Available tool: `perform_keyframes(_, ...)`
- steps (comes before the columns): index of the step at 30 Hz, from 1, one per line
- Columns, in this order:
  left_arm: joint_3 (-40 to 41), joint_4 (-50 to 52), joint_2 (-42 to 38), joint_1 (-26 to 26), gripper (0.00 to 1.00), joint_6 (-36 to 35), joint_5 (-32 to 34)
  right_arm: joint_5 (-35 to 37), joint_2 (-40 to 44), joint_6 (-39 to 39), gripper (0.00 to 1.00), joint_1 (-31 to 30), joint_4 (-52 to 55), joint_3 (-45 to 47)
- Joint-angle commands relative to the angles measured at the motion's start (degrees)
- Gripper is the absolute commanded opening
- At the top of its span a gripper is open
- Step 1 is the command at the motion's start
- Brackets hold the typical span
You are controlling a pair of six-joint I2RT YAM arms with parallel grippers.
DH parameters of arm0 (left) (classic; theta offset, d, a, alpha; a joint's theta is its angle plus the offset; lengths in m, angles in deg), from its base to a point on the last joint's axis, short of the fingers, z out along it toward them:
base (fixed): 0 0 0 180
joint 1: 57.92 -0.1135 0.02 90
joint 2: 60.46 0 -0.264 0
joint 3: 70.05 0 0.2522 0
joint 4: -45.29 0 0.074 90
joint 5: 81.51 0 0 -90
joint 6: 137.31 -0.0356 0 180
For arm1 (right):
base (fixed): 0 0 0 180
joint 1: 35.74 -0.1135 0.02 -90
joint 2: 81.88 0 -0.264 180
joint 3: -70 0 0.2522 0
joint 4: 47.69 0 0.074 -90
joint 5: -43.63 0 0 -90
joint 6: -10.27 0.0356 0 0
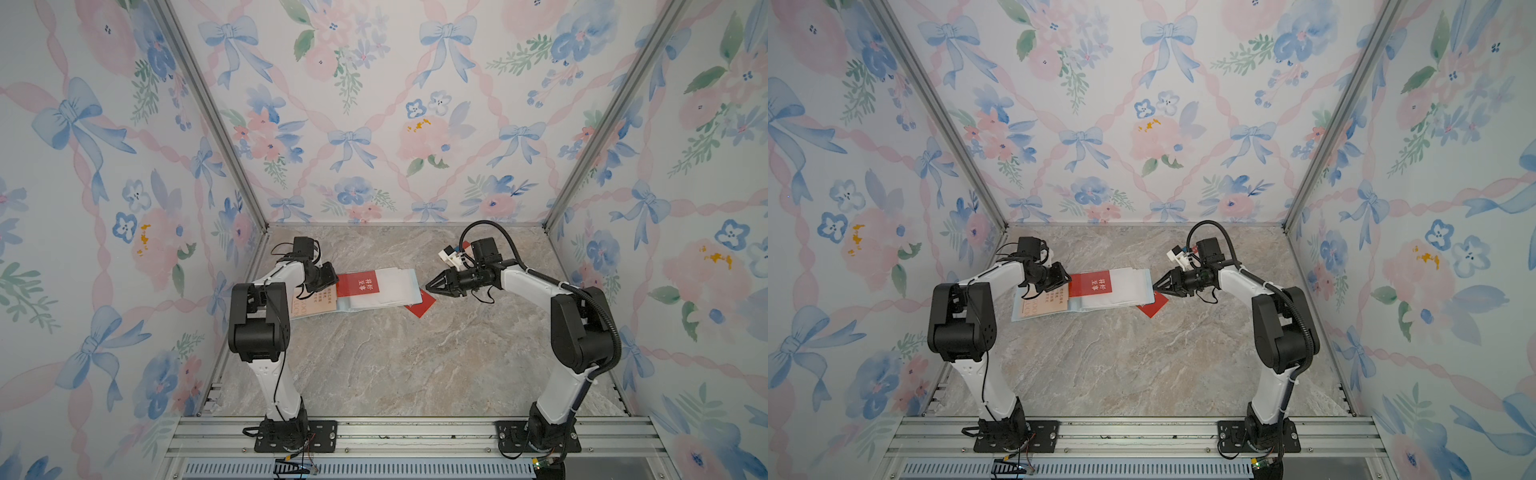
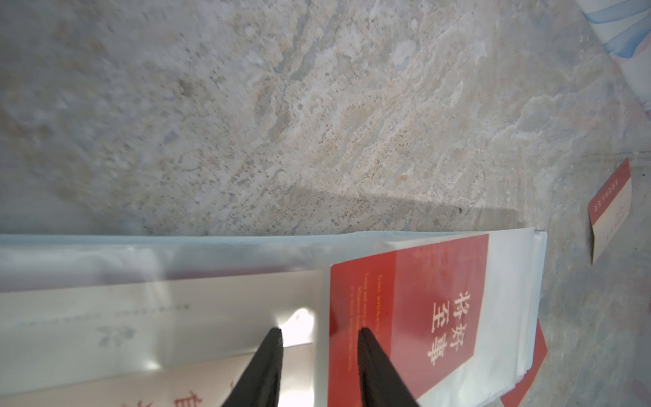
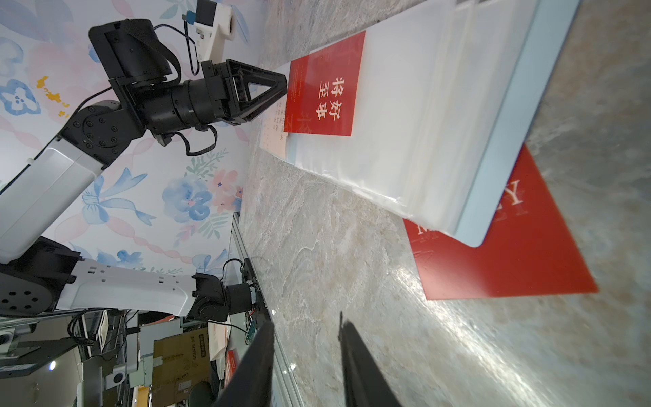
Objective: Place the photos into the photo albums
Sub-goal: Insert the photo into the photo album.
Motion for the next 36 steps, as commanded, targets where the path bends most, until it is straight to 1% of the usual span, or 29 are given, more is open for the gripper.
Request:
perform_keyframes(1,-0.58,2.24,-2.23,-0.05,0.36,-0.65,1.41,-0.3,-0.17,-0.67,0.33,0.34,0.57,0.0)
perform_keyframes(3,-0.55,2.3,-1.74,0.17,0.33,-0.69,0.92,-0.3,-0.34,-0.58,0.33,0.34,0.43,-0.09)
perform_keyframes(6,-0.46,2.28,-1.39,0.68,0.2,-0.48,0.75,-0.3,-0.32,-0.64,0.33,0.23,0.57,-0.09)
perform_keyframes(9,-0.46,2.32,-0.91,0.87,0.15,-0.32,1.36,-0.25,-0.11,-0.85,0.33,0.26,0.87,-0.09)
perform_keyframes(10,-0.42,2.35,-0.7,0.84,0.1,-0.34,1.41,-0.2,-0.11,-0.83,0.33,0.26,0.87,-0.09)
perform_keyframes(14,-0.46,2.46,-0.9,0.87,0.07,-0.3,2.16,-0.28,-0.24,-0.83,0.33,0.26,0.79,-0.09)
perform_keyframes(16,-0.46,2.58,-1.37,0.76,0.03,-0.3,3.25,-0.3,-0.31,-0.9,0.33,0.26,0.8,-0.09)
perform_keyframes(20,-0.23,2.85,-1.31,0.63,0.01,-0.04,4.67,-0.29,-0.44,-0.92,0.33,0.26,0.92,-0.15)
perform_keyframes(24,-0.2,2.93,-0.02,1.25,0.01,0.22,3.83,-0.28,-0.45,-1.01,0.33,0.26,1.11,-0.17)
perform_keyframes(36,-1.25,2.85,1.84,3.18,0.0,0.92,3.98,-0.29,-0.2,-1.3,0.33,0.26,1.37,-0.36)
